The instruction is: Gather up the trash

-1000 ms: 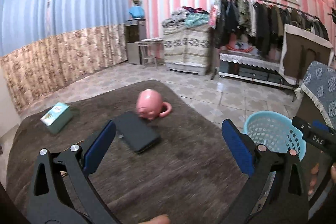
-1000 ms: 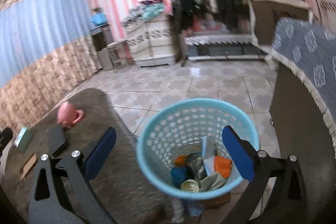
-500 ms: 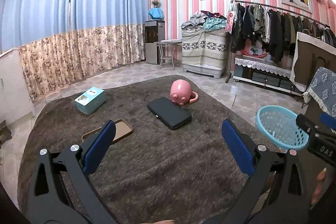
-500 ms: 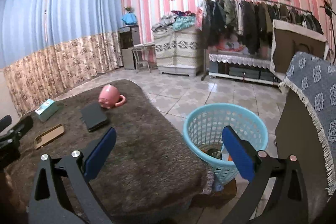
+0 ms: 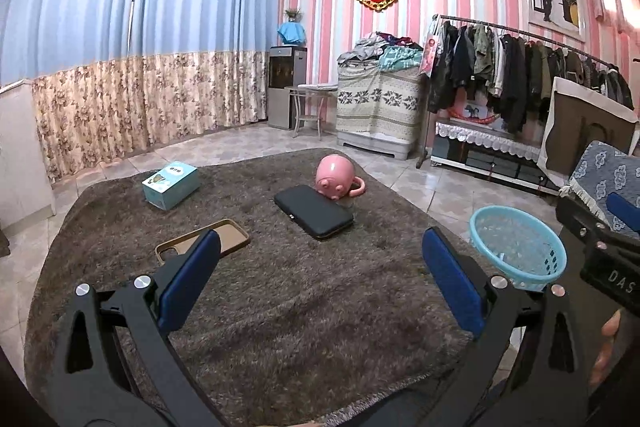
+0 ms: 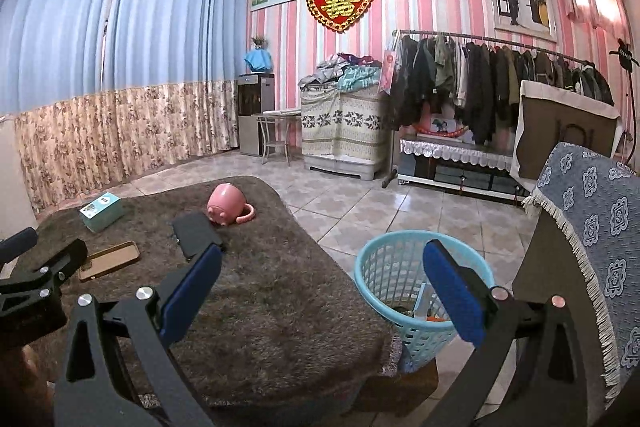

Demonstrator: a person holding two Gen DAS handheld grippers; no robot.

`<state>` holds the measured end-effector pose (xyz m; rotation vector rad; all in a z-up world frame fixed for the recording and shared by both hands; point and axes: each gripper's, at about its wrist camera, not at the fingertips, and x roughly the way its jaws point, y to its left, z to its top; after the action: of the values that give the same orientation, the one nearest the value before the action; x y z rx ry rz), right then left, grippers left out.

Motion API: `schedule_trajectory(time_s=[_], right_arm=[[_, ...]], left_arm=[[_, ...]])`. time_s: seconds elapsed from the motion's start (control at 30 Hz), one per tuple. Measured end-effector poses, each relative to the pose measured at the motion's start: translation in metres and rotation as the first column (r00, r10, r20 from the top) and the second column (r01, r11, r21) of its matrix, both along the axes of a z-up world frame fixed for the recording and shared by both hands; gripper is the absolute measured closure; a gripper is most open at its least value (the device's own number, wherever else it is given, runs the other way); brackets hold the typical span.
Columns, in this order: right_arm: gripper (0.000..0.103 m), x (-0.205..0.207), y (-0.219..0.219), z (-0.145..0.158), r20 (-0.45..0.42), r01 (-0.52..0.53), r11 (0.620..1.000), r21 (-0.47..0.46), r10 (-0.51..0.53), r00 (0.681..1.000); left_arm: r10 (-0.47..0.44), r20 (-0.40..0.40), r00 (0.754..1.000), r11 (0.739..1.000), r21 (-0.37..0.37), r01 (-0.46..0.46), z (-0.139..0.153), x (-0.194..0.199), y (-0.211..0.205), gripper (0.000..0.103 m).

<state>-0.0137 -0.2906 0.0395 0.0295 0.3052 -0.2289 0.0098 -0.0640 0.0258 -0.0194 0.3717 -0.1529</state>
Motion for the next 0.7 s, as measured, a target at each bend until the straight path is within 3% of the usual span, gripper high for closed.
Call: schedule_trajectory(time_s=[0.7], right_arm=[[0.004,0.003,0.007,-0.011,-0.009,-0.008,1.000,-0.009,0.008,1.000]], left_arm=[[0.000,0.001,1.000,1.000,-0.016,0.000,-0.009,-0.004,0.004,0.005]])
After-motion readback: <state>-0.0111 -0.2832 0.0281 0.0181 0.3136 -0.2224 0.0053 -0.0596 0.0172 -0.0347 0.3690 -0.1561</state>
